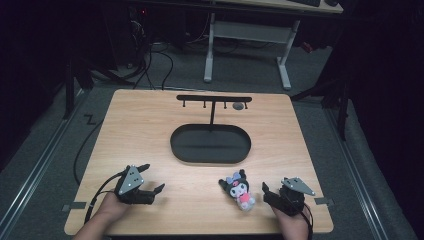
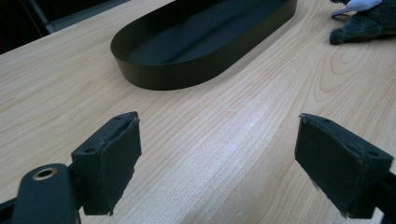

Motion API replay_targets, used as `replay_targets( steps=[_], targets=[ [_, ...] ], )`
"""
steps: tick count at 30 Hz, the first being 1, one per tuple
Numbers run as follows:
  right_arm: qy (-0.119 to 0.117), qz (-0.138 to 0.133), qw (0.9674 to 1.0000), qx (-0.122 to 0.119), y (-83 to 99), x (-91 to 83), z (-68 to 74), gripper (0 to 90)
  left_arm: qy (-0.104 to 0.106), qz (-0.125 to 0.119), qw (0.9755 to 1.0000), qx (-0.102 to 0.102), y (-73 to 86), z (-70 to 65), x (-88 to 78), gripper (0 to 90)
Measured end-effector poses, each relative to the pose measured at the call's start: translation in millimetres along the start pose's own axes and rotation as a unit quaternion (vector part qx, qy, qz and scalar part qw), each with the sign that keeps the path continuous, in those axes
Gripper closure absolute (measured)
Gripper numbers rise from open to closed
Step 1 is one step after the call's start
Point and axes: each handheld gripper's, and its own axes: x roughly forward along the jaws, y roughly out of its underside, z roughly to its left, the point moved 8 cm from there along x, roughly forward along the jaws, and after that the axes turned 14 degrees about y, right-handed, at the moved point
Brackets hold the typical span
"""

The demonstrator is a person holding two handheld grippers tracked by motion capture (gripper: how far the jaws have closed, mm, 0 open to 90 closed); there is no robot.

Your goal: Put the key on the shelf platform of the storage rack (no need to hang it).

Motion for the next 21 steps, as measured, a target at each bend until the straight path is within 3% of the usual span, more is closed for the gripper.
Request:
replay_targets(
  steps=[21],
  targets=[
    [-0.004,0.001,1.0,0.002,0.6,0.0,0.9,18.4,0.001,0.001,1.0,-0.001,-0.1,0.0,0.2,15.4]
  ],
)
